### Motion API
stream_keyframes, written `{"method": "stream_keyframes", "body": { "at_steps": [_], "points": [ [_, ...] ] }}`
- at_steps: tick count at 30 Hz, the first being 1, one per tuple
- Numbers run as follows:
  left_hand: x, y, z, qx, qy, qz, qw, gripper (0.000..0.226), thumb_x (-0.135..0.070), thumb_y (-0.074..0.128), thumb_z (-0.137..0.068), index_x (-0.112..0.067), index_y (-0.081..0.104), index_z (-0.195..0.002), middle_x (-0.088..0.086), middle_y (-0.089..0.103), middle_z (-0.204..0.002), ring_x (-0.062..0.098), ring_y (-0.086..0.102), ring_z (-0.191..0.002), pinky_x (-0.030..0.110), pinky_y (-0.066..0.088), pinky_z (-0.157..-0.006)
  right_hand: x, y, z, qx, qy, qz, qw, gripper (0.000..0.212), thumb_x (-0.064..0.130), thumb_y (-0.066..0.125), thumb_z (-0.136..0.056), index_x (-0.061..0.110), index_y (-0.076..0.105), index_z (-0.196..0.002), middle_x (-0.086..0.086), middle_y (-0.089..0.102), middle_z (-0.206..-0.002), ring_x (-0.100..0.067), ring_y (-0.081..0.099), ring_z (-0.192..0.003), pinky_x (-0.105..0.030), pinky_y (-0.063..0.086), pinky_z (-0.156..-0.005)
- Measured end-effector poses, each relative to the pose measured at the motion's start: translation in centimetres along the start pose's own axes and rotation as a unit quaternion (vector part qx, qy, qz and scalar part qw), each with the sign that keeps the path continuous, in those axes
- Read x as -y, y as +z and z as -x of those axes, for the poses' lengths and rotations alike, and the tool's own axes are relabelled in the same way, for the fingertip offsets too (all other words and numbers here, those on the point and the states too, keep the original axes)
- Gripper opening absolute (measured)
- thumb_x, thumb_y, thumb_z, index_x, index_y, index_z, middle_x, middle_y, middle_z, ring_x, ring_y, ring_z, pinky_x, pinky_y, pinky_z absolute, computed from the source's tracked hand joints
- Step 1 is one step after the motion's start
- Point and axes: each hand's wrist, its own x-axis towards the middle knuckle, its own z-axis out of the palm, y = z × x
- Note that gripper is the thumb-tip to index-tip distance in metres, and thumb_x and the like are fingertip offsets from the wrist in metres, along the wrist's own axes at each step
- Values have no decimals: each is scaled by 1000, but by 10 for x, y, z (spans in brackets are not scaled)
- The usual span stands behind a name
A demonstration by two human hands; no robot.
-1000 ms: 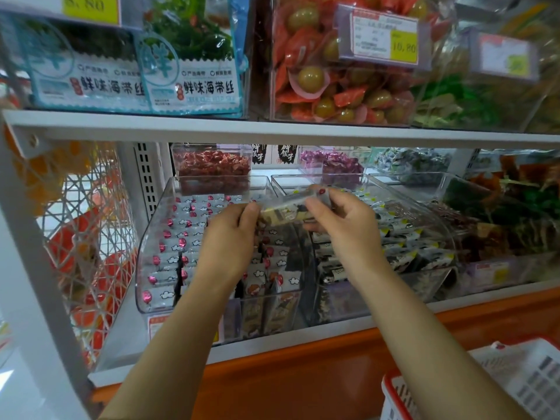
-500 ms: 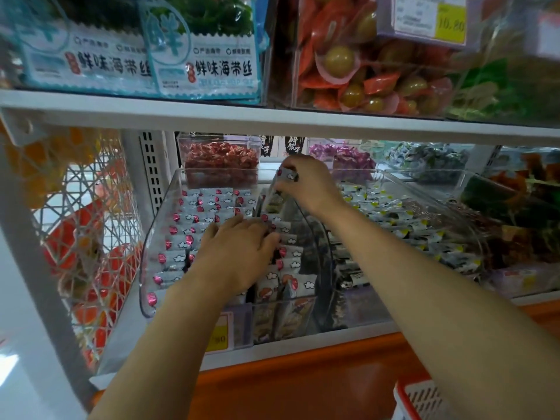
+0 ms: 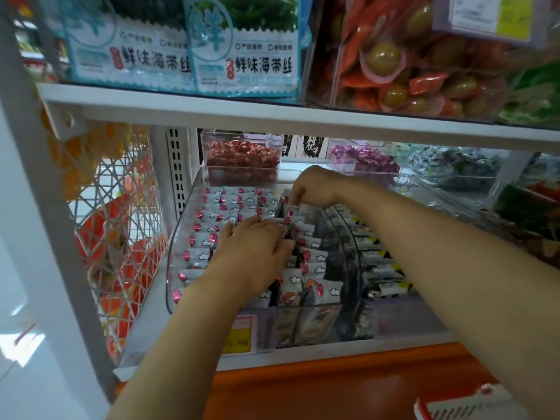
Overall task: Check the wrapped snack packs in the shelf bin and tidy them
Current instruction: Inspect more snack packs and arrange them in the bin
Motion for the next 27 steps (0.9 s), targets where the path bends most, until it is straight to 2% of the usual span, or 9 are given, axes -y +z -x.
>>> {"method": "stream_keyframes", "body": {
  "at_steps": [2, 4, 8, 13, 18, 21, 24, 26, 27],
  "points": [
    [1, -1, 0, 2, -1, 4, 1000, 42, -43, 32, -98, -23, 48, -131, 2, 46, -137, 25, 31, -132, 50, 18, -112, -4, -2, 0, -78, 20, -95, 992, 26, 1, 53, -90, 9, 70, -108, -10, 65, -120, -20, 59, -109, -23, 41, -91],
    [1, -2, 1, -2, -1, 10, 1000, 41, -42, 33, -98, -22, 49, -130, 2, 48, -135, 25, 32, -131, 50, 18, -111, -5, -2, -5, -127, 45, -119, 984, 26, -2, 53, -89, 7, 69, -108, -12, 65, -120, -21, 60, -109, -22, 42, -91],
    [3, -5, 2, -12, 2, 19, 1000, 41, -41, 37, -97, -22, 49, -131, 2, 50, -135, 25, 33, -131, 50, 19, -112, 9, 5, -22, -108, 54, -56, 991, 26, 1, 56, -88, 10, 68, -109, -11, 63, -122, -24, 59, -109, -34, 46, -98],
    [6, -7, 3, -29, 2, 18, 999, 31, -39, 41, -96, -16, 57, -111, 6, 59, -113, 27, 45, -115, 51, 30, -105, 18, 23, -28, -82, 64, 94, 990, 21, 4, 59, -86, 11, 66, -104, -14, 57, -118, -32, 49, -114, -41, 40, -95],
    [9, -8, 3, -50, 4, 36, 998, 34, -34, 42, -96, -18, 55, -123, 5, 57, -124, 26, 43, -121, 47, 28, -108, 15, 13, -17, -105, 58, 59, 991, 15, 5, 57, -87, 4, 65, -99, -14, 61, -111, -29, 54, -107, -39, 47, -92],
    [9, -11, 5, -80, 1, 62, 995, 33, -30, 45, -96, -16, 56, -124, 6, 58, -124, 26, 48, -116, 42, 35, -104, 18, 7, 8, -200, 63, 30, 977, 11, 2, 52, -87, 3, 61, -94, -16, 61, -103, -30, 56, -98, -40, 50, -83],
    [6, -17, 9, -127, -6, 101, 987, 33, -24, 47, -95, -18, 55, -126, 7, 59, -124, 26, 53, -110, 39, 43, -95, 23, 10, 44, -325, 57, 24, 943, 11, 2, 49, -90, 5, 58, -96, -13, 60, -98, -28, 57, -89, -40, 51, -72],
    [4, -19, 13, -156, -11, 124, 980, 33, -22, 47, -95, -18, 54, -127, 7, 59, -123, 24, 55, -104, 31, 46, -85, 26, 13, 69, -408, 75, -4, 910, 10, 6, 48, -92, 7, 57, -95, -7, 59, -93, -23, 55, -83, -34, 46, -61],
    [3, -19, 15, -169, -12, 136, 976, 34, -21, 47, -95, -19, 53, -129, 7, 58, -123, 23, 56, -103, 27, 44, -81, 27, 14, 82, -441, 88, -24, 893, 8, 8, 49, -92, 8, 57, -94, -3, 56, -89, -20, 52, -79, -30, 39, -55]
  ]
}}
